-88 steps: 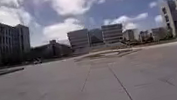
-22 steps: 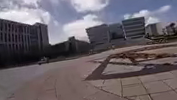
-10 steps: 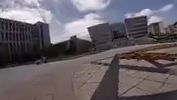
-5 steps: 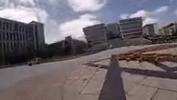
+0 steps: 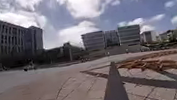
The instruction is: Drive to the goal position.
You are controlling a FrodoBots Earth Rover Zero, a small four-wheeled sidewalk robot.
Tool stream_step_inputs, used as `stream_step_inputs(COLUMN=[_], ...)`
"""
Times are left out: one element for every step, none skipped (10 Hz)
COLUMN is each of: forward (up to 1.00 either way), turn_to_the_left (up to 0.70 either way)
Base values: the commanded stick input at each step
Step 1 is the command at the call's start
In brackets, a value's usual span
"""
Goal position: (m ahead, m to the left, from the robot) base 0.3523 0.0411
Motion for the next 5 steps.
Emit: stream_step_inputs(forward=[1.00,1.00,1.00,1.00,1.00], turn_to_the_left=[0.00,0.00,0.00,0.00,0.00])
